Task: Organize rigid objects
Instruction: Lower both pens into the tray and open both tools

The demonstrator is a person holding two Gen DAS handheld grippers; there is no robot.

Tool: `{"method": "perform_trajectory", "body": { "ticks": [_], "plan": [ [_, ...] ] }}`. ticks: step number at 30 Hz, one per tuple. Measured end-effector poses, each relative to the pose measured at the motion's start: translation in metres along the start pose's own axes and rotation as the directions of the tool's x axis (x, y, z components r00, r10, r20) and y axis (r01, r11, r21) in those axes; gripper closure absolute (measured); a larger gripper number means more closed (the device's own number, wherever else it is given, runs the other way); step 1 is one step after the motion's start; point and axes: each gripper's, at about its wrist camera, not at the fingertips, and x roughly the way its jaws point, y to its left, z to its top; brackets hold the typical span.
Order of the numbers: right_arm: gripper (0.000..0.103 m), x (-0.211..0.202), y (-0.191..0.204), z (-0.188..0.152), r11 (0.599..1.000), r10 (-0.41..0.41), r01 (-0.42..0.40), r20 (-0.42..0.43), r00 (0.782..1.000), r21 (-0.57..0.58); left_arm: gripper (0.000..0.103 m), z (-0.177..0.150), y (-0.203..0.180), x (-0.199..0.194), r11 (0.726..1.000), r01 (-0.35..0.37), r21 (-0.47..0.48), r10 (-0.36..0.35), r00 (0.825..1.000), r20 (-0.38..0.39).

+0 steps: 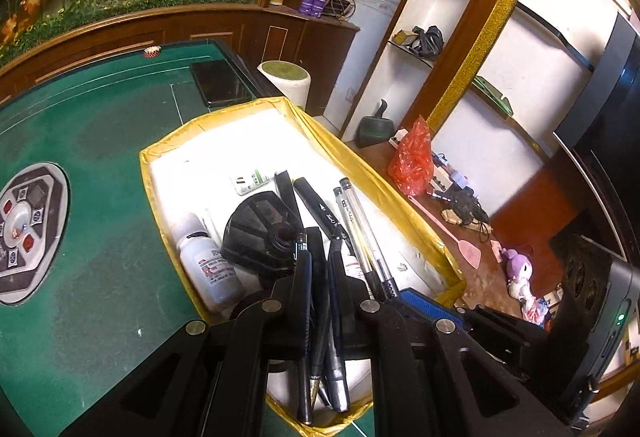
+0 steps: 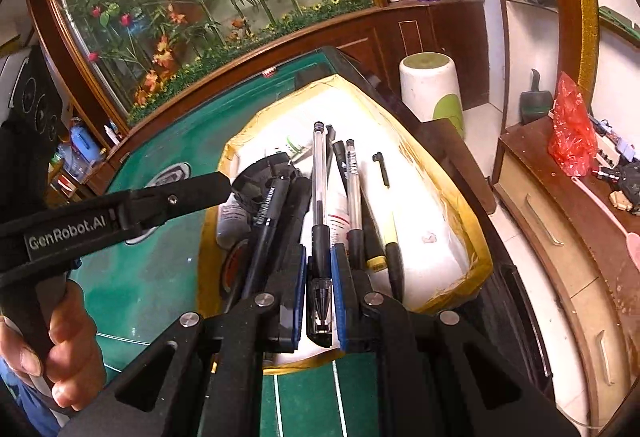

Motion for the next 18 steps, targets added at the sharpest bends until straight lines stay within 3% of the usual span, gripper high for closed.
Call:
{"method": "perform_trajectory", "body": {
  "ticks": [7, 18],
  "plan": [
    [0.091, 0.008, 0.005, 0.003, 0.998, -0.061, 0.061, -0.027, 0.998, -0.018, 0.096, -0.001, 0.011, 0.01, 0.999, 0.029, -0.015, -0.029, 1.0, -0.011],
    [0.091, 0.021, 0.008, 0.003, 0.997, -0.082, 0.082, -0.03, 0.996, -0.002, 0.096, -0.011, 0.015, 0.034, 0.999, 0.044, -0.006, -0.044, 0.997, -0.064]
  ]
}}
